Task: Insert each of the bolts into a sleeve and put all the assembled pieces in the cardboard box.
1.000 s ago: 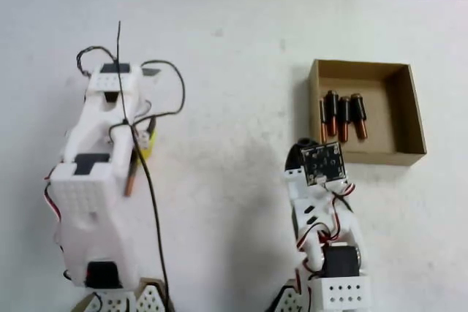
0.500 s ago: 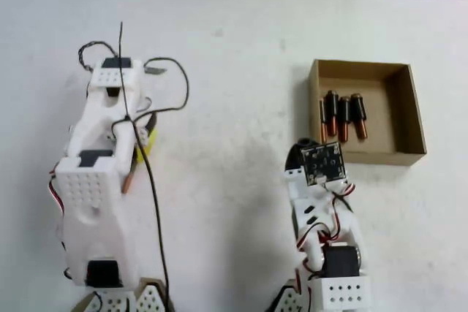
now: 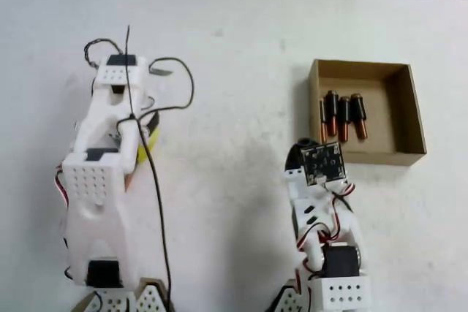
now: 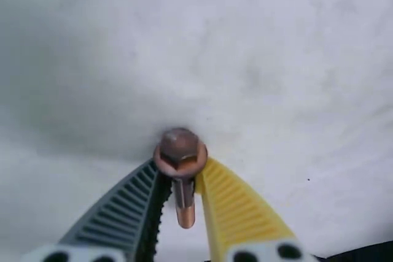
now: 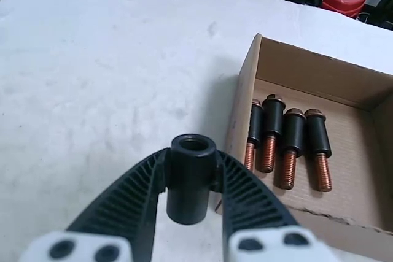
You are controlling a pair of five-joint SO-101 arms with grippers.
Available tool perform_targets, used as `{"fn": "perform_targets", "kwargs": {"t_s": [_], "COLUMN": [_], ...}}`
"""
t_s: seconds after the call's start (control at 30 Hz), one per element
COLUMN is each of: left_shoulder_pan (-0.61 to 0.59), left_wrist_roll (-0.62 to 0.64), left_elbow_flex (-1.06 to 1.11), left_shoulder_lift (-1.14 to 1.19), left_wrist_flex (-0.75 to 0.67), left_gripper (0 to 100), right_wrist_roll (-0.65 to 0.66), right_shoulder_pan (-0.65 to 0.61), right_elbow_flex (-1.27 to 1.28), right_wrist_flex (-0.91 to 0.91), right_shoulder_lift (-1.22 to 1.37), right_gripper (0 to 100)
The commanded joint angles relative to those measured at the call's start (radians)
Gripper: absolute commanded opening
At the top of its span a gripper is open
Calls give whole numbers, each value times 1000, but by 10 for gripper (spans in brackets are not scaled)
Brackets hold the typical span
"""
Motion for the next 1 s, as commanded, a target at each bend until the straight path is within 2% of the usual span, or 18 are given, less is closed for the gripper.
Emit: {"fn": "perform_targets", "kwargs": {"t_s": [0.0, 0.2, 0.3, 0.7, 0.97], "left_shoulder_pan": [58, 59, 59, 61, 61], "left_wrist_roll": [-12, -12, -8, -12, -14], "left_elbow_flex": [-14, -21, -21, -21, -58], "left_shoulder_lift": [30, 27, 27, 25, 27], "left_wrist_flex": [0, -9, -41, -163, -170], "left_gripper": [23, 27, 27, 28, 76], "right_wrist_roll": [3, 20, 64, 68, 71], "right_shoulder_pan": [10, 8, 4, 2, 2], "right_elbow_flex": [8, 8, 8, 8, 8], "right_wrist_flex": [-18, -19, -18, -18, -21], "right_shoulder_lift": [-15, -15, -15, -15, -15], "right_gripper": [17, 17, 17, 17, 17]}}
